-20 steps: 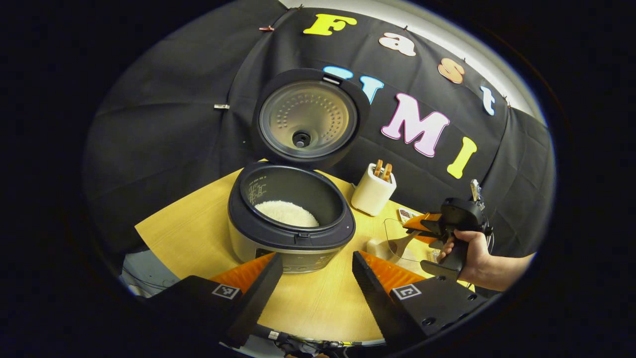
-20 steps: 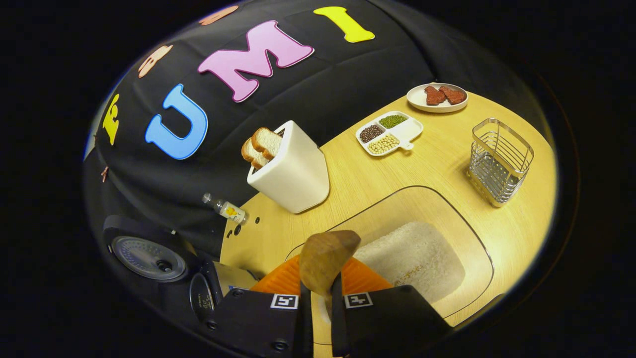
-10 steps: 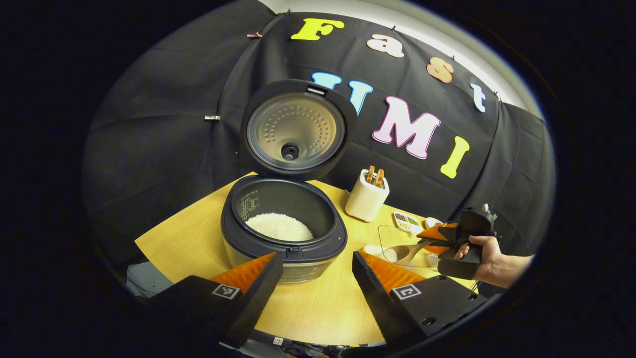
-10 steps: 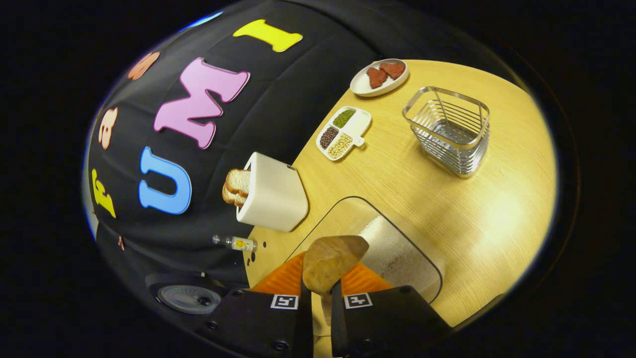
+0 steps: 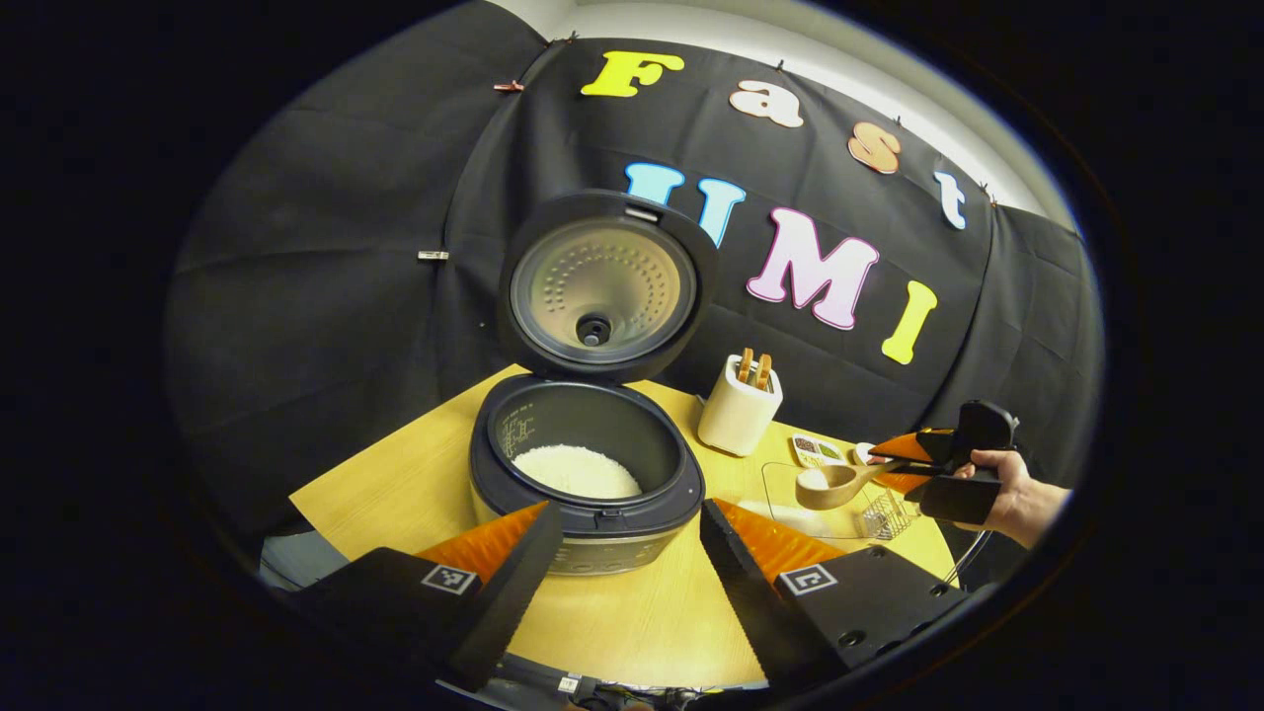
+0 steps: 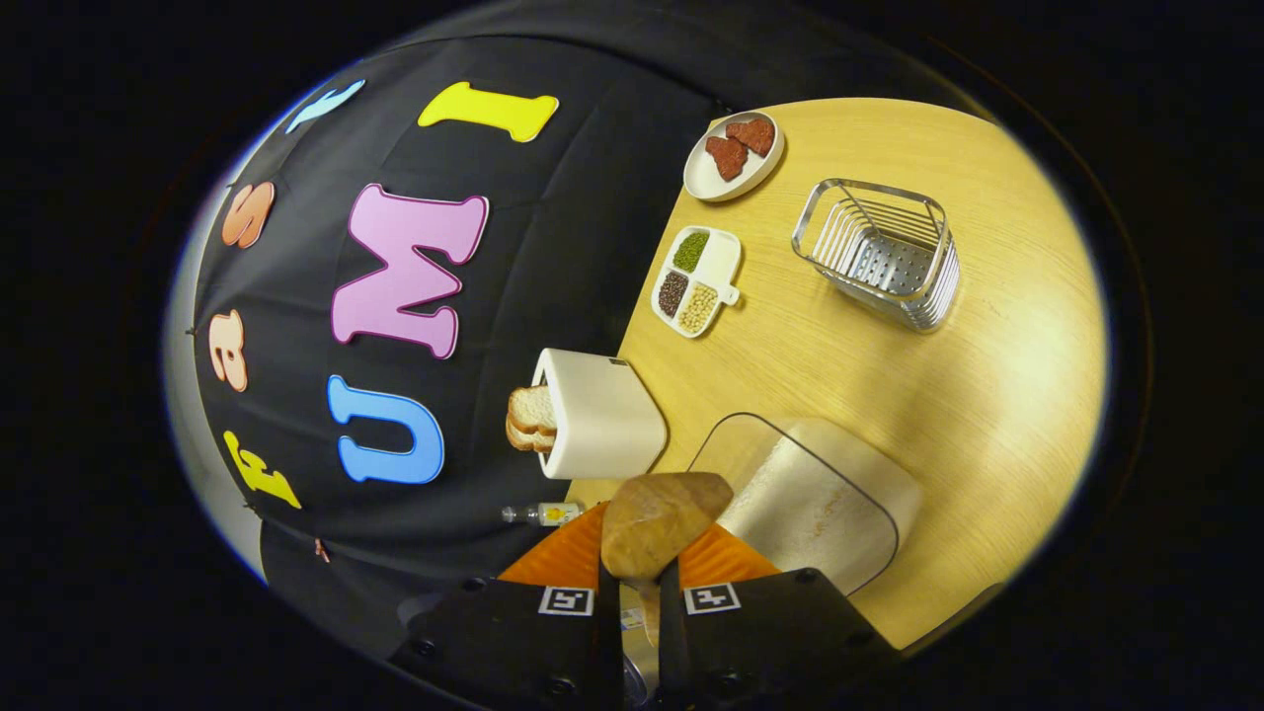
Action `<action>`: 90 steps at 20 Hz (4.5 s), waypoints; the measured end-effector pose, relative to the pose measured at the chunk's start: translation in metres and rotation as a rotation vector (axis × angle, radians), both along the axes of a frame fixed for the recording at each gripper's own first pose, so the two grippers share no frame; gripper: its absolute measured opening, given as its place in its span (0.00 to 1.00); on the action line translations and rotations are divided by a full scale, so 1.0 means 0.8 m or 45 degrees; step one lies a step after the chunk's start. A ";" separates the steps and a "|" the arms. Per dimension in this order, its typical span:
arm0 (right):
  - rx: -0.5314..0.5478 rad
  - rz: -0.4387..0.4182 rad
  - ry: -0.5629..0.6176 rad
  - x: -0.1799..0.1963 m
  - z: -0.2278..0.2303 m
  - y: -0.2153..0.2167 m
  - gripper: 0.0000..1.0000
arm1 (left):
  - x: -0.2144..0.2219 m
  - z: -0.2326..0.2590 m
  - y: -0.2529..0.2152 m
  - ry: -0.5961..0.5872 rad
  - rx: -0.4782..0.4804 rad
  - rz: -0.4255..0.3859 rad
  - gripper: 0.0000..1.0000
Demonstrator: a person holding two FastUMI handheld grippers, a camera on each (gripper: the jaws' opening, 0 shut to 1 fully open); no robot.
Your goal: Close the left gripper, press the button to open the rice cooker; take a wooden spoon from the chopstick holder with the right hand, scoop a spoonful of rice and pour it into the rice cooker, then put the wooden spoon back into the chopstick holder.
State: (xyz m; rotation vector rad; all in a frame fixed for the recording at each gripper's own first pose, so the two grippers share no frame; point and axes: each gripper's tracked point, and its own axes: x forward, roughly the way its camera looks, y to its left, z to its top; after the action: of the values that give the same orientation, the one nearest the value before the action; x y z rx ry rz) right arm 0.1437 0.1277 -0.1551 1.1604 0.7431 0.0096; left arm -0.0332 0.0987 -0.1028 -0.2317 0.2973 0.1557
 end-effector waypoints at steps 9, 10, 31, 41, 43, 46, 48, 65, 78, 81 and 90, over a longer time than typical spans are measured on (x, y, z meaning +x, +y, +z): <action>0.150 0.172 -0.065 0.002 0.075 0.142 0.18 | -0.013 0.005 0.045 -0.046 -0.009 0.104 0.95; 0.152 0.200 -0.073 0.000 0.078 0.161 0.18 | -0.014 0.003 0.053 -0.047 -0.021 0.119 0.95; -0.647 0.917 -0.830 -0.059 0.057 0.431 0.18 | -0.020 -0.008 0.142 0.010 -0.002 0.241 0.92; -0.878 1.187 -1.244 -0.103 0.074 0.465 0.18 | -0.013 0.002 0.147 -0.013 0.001 0.251 0.95; -0.915 1.247 -1.332 -0.118 0.075 0.469 0.18 | -0.015 0.003 0.147 -0.023 0.001 0.256 0.95; -0.963 1.342 -1.446 -0.143 0.073 0.471 0.18 | -0.016 0.004 0.148 -0.029 -0.001 0.267 0.95; -1.005 1.408 -1.503 -0.159 0.067 0.470 0.18 | -0.016 0.004 0.151 -0.030 -0.009 0.278 0.96; -0.551 0.944 -1.054 -0.080 0.163 0.357 0.18 | -0.007 0.028 0.096 -0.072 0.030 0.187 0.95; -0.634 0.271 -0.776 0.034 0.192 -0.014 0.18 | 0.062 0.088 -0.011 -0.152 0.151 -0.007 0.95; -0.694 0.147 -0.718 0.051 0.181 -0.098 0.18 | 0.071 0.103 -0.023 -0.172 0.194 0.016 0.95; -0.809 -0.050 -0.534 0.100 0.101 -0.259 0.18 | 0.082 0.119 -0.070 -0.148 0.247 0.207 0.95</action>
State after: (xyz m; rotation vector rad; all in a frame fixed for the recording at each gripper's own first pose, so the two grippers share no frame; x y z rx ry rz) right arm 0.2240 -0.0796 -0.0743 0.5351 0.3074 -0.0150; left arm 0.0325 0.0427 -0.0073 -0.0718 0.1466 0.3288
